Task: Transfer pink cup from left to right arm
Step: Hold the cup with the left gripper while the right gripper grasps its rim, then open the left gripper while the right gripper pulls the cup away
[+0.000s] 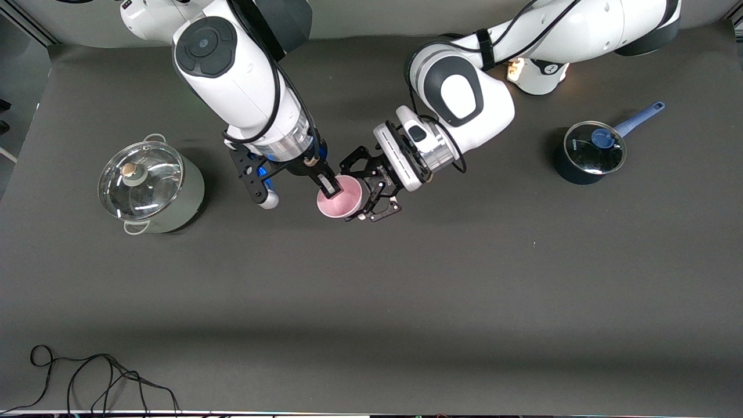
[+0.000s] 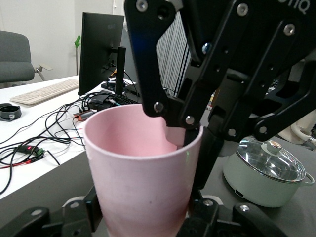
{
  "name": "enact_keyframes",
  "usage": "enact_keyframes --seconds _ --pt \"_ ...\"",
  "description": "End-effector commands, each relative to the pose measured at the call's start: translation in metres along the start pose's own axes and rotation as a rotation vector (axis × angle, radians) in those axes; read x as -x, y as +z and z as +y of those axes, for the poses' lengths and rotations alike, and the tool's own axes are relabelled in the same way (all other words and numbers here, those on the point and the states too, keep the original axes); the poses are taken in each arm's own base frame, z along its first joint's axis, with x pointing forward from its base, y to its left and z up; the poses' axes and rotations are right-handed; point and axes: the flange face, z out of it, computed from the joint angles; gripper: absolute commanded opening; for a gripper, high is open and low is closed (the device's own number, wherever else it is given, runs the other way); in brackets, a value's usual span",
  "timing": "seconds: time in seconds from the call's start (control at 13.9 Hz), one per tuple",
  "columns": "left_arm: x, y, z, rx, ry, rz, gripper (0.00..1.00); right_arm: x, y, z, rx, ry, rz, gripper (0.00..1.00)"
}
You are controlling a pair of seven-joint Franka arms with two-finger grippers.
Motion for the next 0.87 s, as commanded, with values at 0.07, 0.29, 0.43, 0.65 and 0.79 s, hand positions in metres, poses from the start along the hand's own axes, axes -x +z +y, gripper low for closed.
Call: enact_keyframes --seconds 0.07,0.29,0.43,0.65,0.79 --pt "-0.007 -0.002 0.001 -0.015 -0.012 0.003 0.72 -0.010 -0.013 -0.001 -0.003 -0.083 0.024 0.00" --pt "-0.005 -0.002 0.001 -0.014 -0.014 0.001 0.99 -0.029 -0.019 0.005 0.048 -0.168 0.027 0.00" --pt "-0.003 -0.002 -0.001 -0.016 -0.017 -0.003 0.99 -0.048 -0.027 0.009 0.061 -0.201 0.024 0.00" --pt "0.018 0.000 -0.022 -0.047 -0.021 -0.038 0.99 -0.091 -0.047 0.021 0.101 -0.331 0.014 0.00" --pt "0.039 -0.010 -0.038 -0.074 -0.028 -0.083 0.99 -0.127 -0.068 0.035 0.116 -0.437 0.006 0.00"
